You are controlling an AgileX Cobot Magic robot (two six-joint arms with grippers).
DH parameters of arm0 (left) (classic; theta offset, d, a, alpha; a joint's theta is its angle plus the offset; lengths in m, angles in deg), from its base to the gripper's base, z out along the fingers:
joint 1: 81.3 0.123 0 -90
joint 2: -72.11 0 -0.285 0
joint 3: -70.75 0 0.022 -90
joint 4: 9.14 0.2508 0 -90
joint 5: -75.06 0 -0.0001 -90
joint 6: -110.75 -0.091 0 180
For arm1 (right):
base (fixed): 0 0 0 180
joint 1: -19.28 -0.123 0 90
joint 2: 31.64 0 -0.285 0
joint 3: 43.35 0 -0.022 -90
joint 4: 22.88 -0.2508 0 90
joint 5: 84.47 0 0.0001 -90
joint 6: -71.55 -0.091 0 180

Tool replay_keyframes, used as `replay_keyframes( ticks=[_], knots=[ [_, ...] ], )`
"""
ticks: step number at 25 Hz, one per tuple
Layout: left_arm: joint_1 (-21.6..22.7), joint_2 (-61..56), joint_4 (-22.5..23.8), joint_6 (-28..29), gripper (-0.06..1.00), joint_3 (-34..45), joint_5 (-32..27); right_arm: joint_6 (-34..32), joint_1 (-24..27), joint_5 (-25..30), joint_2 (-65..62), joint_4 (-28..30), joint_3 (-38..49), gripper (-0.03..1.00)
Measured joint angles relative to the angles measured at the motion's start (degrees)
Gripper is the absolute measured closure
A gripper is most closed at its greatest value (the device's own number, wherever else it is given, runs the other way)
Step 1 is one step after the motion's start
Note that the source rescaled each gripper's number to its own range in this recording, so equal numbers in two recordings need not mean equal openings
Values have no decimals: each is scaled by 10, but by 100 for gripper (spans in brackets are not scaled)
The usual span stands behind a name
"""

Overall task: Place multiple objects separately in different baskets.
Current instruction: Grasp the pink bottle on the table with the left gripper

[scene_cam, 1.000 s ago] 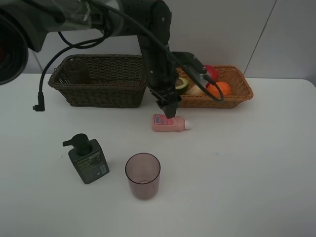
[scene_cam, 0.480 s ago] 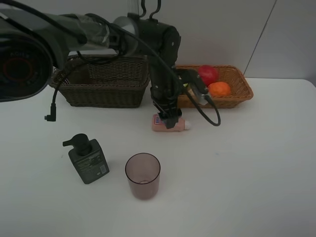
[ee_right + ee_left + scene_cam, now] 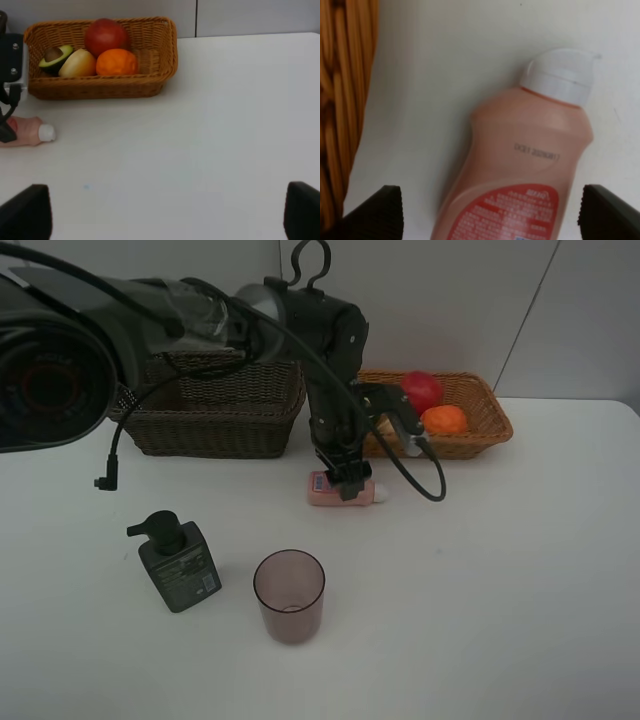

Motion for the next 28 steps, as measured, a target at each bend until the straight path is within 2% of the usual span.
replay_keyframes(
  ticks=[28],
  knots=[
    [-13,25,5,10,0,0,-13,0,0,0,0,0,0,4]
  ],
)
